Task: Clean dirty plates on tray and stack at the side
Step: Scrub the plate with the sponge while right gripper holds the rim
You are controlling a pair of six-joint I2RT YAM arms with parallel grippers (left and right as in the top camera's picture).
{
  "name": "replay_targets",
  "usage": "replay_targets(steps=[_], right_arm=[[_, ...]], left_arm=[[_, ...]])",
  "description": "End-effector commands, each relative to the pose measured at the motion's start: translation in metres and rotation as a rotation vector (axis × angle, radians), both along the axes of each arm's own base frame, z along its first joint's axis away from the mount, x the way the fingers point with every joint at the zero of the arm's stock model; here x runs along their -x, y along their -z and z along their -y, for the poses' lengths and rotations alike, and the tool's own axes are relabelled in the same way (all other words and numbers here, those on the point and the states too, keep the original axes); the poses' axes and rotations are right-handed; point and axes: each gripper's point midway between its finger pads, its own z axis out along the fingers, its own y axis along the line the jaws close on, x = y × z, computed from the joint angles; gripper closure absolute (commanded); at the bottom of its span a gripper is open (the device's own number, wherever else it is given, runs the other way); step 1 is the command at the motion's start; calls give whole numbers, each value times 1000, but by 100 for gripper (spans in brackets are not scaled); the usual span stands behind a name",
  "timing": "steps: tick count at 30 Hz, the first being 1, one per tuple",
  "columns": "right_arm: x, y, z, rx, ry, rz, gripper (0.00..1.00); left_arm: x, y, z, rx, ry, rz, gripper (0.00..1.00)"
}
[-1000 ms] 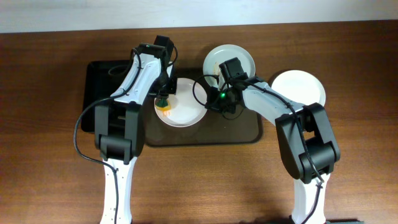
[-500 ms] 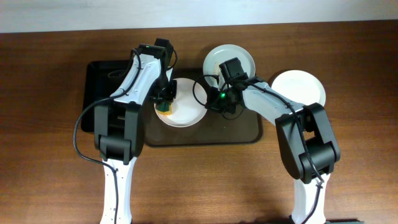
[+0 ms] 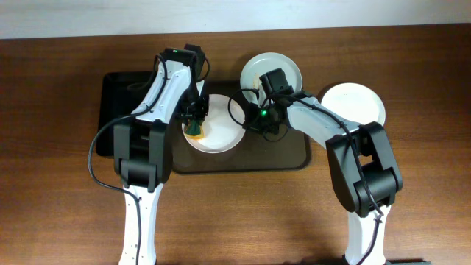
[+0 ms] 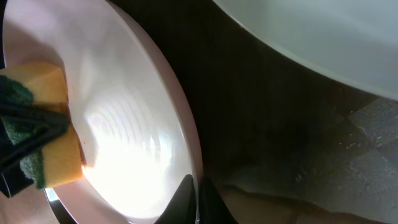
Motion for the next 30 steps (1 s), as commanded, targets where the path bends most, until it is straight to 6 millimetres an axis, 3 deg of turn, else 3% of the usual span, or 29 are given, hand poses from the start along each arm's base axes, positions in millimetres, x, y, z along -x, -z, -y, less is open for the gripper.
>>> replay_targets(steps=[1, 3, 9, 13, 17, 24, 25, 26, 27, 30], right_arm=[[6, 11, 9, 28, 1, -21, 96], [6, 11, 9, 28, -1, -20, 96], [6, 11, 9, 28, -1, -20, 96], [6, 11, 9, 28, -1, -20, 96], [6, 11, 9, 27, -1, -20, 96], [6, 11, 9, 27, -1, -20, 96], [6, 11, 9, 27, -1, -20, 96], [6, 11, 9, 27, -1, -20, 96], [6, 11, 9, 27, -1, -20, 96], [6, 11, 9, 28, -1, -20, 96]], left_arm=[[-11, -6, 0, 11, -2, 26, 55], [-10, -7, 0, 12, 6, 22, 50], [7, -9, -1, -3, 29, -42, 51], [19, -9, 1, -14, 39, -87, 63], [19, -8, 5, -13, 49, -81, 70], [16, 7, 4, -24, 53, -65, 74], [18, 13, 4, -26, 53, -71, 79], [22, 18, 3, -28, 53, -81, 92], [24, 21, 2, -30, 53, -89, 99], [31, 23, 2, -37, 55, -115, 99]])
